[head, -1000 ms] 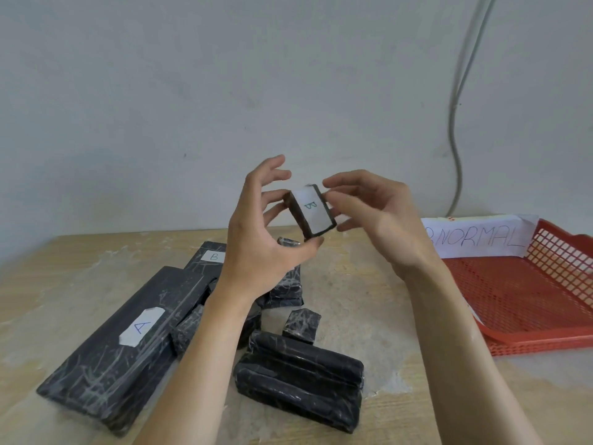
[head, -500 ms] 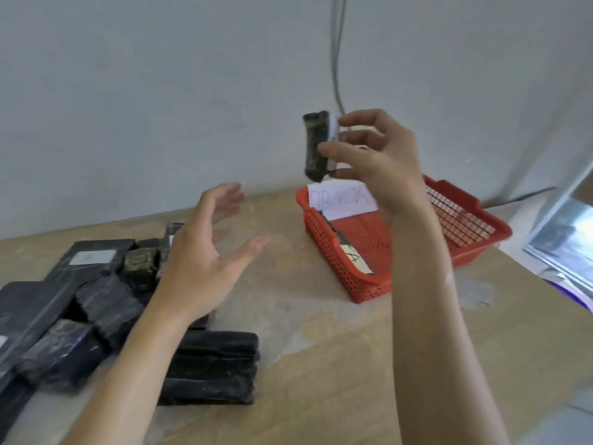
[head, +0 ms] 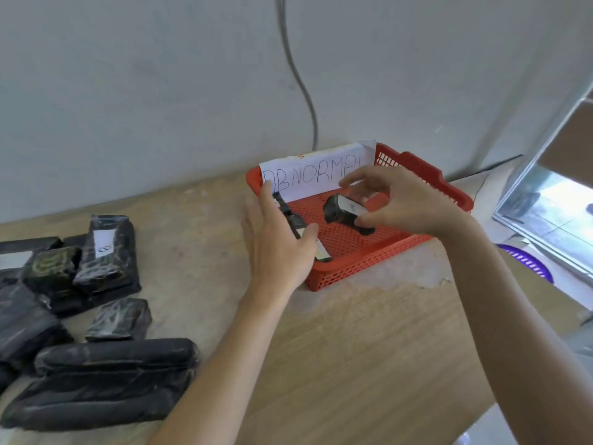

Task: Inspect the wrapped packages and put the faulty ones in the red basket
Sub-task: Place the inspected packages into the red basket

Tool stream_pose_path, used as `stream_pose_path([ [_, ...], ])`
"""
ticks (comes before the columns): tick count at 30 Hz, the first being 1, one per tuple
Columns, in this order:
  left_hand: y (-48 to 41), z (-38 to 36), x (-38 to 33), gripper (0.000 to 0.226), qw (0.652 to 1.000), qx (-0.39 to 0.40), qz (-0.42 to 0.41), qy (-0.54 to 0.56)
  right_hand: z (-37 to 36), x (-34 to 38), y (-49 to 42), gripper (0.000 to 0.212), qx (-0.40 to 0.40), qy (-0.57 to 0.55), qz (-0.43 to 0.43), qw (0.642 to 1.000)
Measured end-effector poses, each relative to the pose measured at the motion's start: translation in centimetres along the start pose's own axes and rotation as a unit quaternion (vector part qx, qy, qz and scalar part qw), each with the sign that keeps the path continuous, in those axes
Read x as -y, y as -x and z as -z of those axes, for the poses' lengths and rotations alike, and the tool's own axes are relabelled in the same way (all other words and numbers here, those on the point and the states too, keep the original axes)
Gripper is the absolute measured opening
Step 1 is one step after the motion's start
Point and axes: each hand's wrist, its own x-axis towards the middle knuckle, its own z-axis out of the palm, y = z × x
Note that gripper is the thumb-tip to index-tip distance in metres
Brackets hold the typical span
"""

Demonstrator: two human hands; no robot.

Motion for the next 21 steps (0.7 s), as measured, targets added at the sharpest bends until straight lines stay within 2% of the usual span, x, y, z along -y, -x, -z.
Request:
stream_pose_path([
  [2, -1.7, 0.2, -0.6, 0.064, 0.973, -0.013, -0.124, -0.193, 0.2, -1.4, -0.2, 0.058, 0.011, 0.006, 0.0, 1.0],
  [3, -2.7, 0.7, -1.2, 0.051, 0.951, 0.03, -0.173, -0.255, 0.2, -2.0, -0.2, 0.058, 0.015, -0.001, 0.001, 1.0],
  [5, -4.9, 1.4, -2.6, 0.04, 0.909, 0.179, -0.194, -0.322, 0.0, -3.1, -0.2, 0.057, 0.02, -0.023, 0.005, 1.0],
  [7, -7.0, 1.4, -3.8, 0.05, 0.86, 0.298, -0.176, -0.375, -0.1, -3.8, -0.2, 0.056, 0.018, -0.039, 0.014, 0.999],
  [9, -8.4, 0.8, -4.1, 0.062, 0.816, 0.35, -0.173, -0.427, -0.1, -4.2, -0.2, 0.055, 0.016, -0.051, 0.023, 0.998],
  [11, -9.3, 0.2, -3.7, 0.076, 0.785, 0.384, -0.151, -0.462, 0.0, -4.6, -0.2, 0.056, 0.027, -0.062, 0.026, 0.997],
  [16, -10.2, -1.0, -3.5, 0.099, 0.755, 0.419, -0.1, -0.495, 0.0, -5.1, -0.8, 0.056, 0.093, -0.064, 0.007, 0.994],
  [18, -10.1, -1.3, -3.3, 0.097, 0.748, 0.418, -0.109, -0.504, 0.1, -4.8, -1.0, 0.053, 0.101, -0.048, -0.009, 0.994],
  [21, -9.9, -1.4, -3.1, 0.09, 0.757, 0.398, -0.123, -0.504, 0.1, -3.9, -2.1, 0.046, 0.112, -0.032, -0.043, 0.992],
])
